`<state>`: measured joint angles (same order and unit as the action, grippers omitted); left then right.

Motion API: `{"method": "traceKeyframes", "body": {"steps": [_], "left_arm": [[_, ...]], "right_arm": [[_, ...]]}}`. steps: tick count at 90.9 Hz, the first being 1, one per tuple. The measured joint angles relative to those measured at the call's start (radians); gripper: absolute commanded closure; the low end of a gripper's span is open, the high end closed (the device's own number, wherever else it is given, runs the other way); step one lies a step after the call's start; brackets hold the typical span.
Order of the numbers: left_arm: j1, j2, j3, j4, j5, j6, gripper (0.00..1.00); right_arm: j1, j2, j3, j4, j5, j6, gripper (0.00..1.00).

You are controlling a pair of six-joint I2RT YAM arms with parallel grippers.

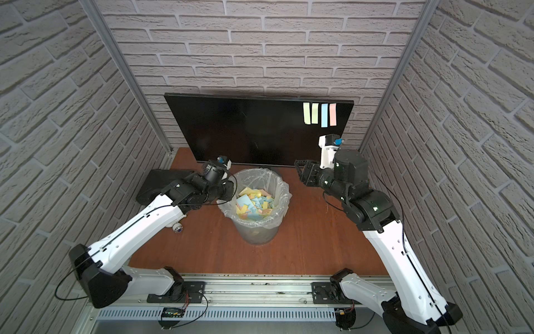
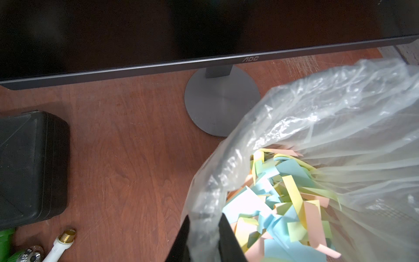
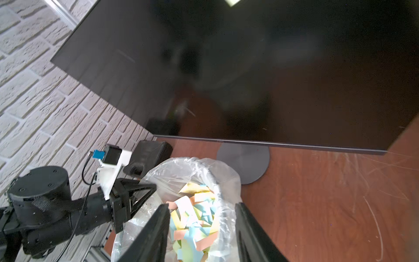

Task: Remove the sticky note from the monitor
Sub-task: Place the sticky note in the trash bin, then tear off the sticky note from the monitor.

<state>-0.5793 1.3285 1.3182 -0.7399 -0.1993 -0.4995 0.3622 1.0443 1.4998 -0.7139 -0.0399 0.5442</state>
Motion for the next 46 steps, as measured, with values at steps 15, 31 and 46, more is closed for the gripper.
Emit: {"method": "traceKeyframes", "body": {"steps": [15, 31, 46], "left_arm": [[0.000, 0.000, 0.000, 0.000, 0.000, 0.000, 0.80], [0.000, 0.000, 0.000, 0.000, 0.000, 0.000, 0.80], [0.000, 0.000, -0.001, 0.001, 0.000, -0.001, 0.80]], "right_arm": [[-0.142, -0.042, 0.006, -0.008, -0.027, 0.053, 0.51], [-0.290, -0.014, 0.013, 0.038, -0.129, 0.140, 0.52], [-0.443, 0.013, -0.045, 0.202, -0.294, 0.296, 0.51]]}}
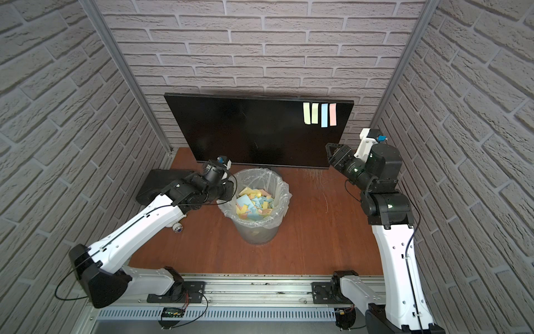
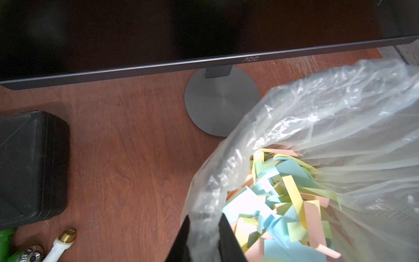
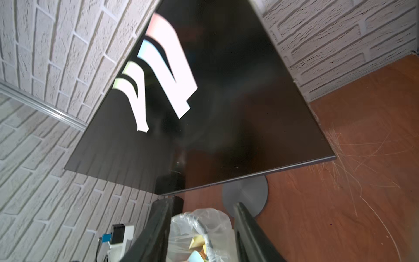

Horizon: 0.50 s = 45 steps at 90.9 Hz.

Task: Remove the sticky note from the monitor
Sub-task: Tear off the sticky note from the monitor.

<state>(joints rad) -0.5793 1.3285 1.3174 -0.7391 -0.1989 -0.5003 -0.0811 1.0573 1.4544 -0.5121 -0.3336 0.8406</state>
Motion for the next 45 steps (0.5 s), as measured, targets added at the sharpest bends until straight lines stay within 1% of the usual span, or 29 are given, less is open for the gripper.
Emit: {"method": "traceKeyframes", "body": {"steps": [12, 18, 45], "left_arm": [[0.000, -0.002, -0.004, 0.005, 0.000, -0.001, 0.80], [0.000, -0.004, -0.005, 0.006, 0.000, -0.001, 0.80], [0.000, -0.004, -0.005, 0.006, 0.000, -0.001, 0.80]], "right_arm": [[-0.096, 0.041, -0.065, 0.170, -0.123, 0.142, 0.51], [-0.122, 0.070, -0.069, 0.224, -0.158, 0.179, 0.50], [-0.148, 0.148, -0.036, 0.392, -0.256, 0.269, 0.50]]}}
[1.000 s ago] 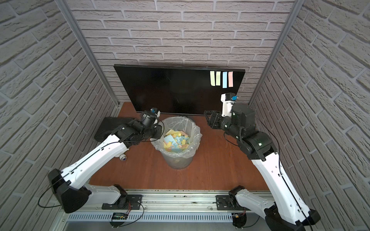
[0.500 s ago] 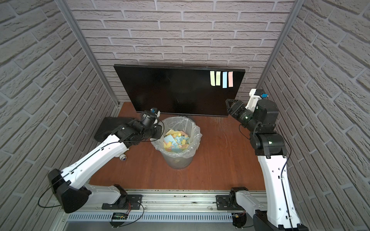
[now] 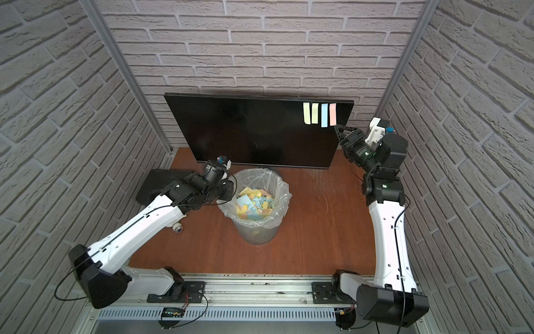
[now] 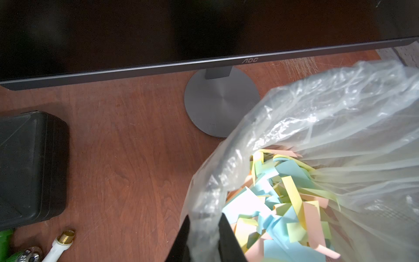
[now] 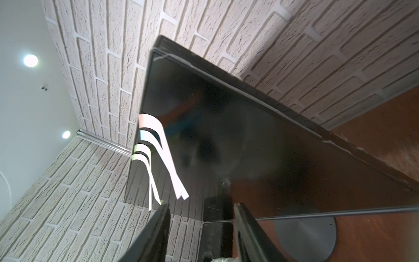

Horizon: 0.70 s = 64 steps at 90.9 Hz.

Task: Remove the sticky note from the monitor
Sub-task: Tear off the sticky note from the monitor.

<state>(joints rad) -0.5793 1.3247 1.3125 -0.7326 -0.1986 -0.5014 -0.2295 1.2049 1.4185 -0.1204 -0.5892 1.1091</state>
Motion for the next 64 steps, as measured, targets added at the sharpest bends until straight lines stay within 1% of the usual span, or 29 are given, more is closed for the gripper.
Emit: {"method": "traceKeyframes", "body": {"steps": [20, 44, 64], "left_arm": [[0.000, 0.000, 0.000, 0.000, 0.000, 0.000, 0.80], [0.000, 0.000, 0.000, 0.000, 0.000, 0.000, 0.80], [0.000, 0.000, 0.000, 0.000, 0.000, -0.001, 0.80]], "right_arm": [[0.000, 0.032, 0.012, 0.061, -0.026, 0.029, 0.52], [-0.001, 0.052, 0.025, 0.088, -0.038, 0.039, 0.59], [0.000, 0.074, 0.034, 0.095, -0.042, 0.039, 0.59]]}}
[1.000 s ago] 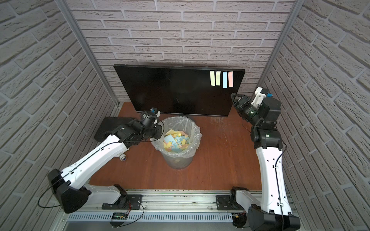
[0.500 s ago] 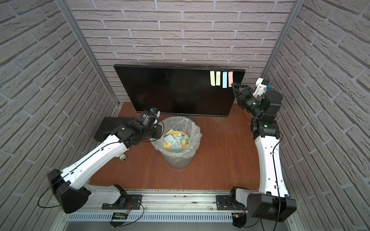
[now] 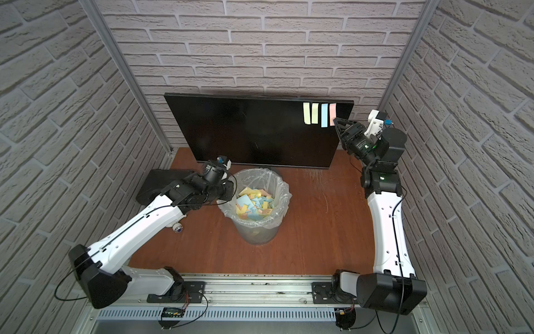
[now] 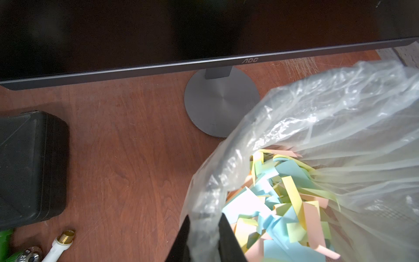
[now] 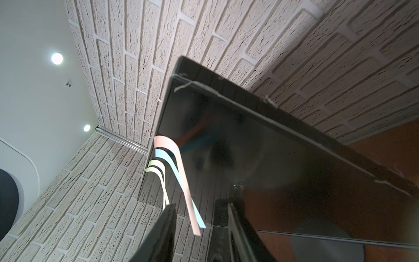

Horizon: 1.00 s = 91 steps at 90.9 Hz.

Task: Remove the sticky note from the monitor
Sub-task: Tear off the sticky note from the monitor.

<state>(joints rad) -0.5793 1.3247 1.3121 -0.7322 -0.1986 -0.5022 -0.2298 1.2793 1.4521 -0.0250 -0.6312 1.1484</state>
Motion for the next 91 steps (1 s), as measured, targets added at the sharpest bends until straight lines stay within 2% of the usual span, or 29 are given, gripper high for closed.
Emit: {"method": "traceKeyframes", "body": {"steps": [38, 66, 91], "left_arm": [[0.000, 0.000, 0.000, 0.000, 0.000, 0.000, 0.80], [0.000, 0.000, 0.000, 0.000, 0.000, 0.000, 0.80], [0.000, 0.000, 0.000, 0.000, 0.000, 0.000, 0.79]], "right_arm": [[0.026, 0.032, 0.037, 0.006, -0.003, -0.005, 0.67], [0.035, 0.032, 0.037, 0.005, -0.002, -0.025, 0.78], [0.036, 0.032, 0.037, -0.022, 0.004, -0.050, 0.96]]}}
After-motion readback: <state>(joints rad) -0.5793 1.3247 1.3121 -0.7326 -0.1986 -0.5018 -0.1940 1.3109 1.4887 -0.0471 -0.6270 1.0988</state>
